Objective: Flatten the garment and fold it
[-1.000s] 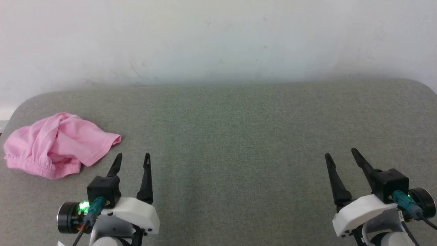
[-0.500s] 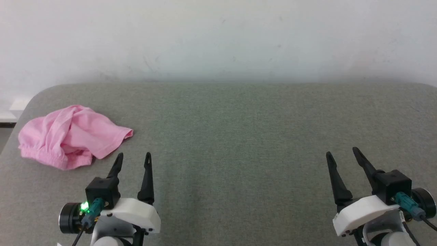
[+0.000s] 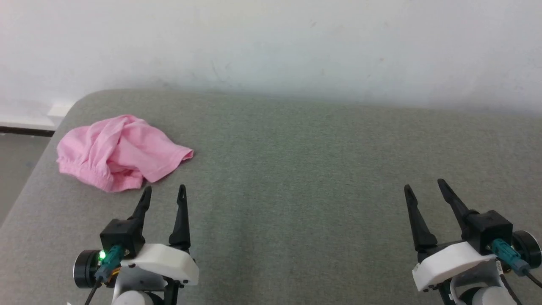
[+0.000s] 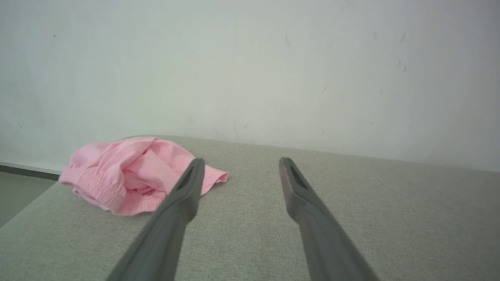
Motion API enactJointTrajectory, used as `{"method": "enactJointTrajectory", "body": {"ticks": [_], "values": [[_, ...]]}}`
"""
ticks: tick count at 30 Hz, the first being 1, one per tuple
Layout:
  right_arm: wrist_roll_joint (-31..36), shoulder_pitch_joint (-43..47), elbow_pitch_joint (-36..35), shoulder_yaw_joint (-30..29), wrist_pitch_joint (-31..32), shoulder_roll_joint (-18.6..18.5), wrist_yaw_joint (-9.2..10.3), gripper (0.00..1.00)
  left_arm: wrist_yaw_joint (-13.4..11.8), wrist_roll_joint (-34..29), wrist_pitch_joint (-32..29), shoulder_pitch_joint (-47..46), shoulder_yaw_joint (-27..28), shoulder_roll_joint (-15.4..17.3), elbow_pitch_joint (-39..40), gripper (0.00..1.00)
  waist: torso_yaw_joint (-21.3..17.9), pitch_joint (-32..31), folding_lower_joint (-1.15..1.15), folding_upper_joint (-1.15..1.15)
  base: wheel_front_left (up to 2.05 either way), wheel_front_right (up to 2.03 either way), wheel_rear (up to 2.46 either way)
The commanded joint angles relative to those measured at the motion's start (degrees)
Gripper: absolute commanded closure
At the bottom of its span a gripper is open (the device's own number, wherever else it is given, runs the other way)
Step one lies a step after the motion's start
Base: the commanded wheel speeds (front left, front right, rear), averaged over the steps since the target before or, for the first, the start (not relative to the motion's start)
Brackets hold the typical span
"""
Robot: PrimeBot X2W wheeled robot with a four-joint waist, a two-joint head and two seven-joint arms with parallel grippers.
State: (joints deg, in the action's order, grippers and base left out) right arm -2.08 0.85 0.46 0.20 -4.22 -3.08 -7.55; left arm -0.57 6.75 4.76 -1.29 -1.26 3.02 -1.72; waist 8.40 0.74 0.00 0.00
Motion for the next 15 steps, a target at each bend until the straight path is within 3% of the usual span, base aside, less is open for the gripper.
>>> {"method": "enactJointTrajectory", "body": {"ticks": [1,15], "values": [[0.2,-0.7,-0.6,0.0,-0.5,0.1,0.02,0.0,-0.1,0.7,0.6,-0.8,-0.1,0.0,-0.4,0.0,1.7,0.2,0.0,0.0,0.0,0.0,0.0],[0.0,-0.6,-1.9,1.0,-1.6,0.1,0.03,0.0,0.0,2.4,2.3,-1.1,0.4,-0.1,-1.5,0.0,8.0,0.3,0.0,0.0,0.0,0.0,0.0]]}}
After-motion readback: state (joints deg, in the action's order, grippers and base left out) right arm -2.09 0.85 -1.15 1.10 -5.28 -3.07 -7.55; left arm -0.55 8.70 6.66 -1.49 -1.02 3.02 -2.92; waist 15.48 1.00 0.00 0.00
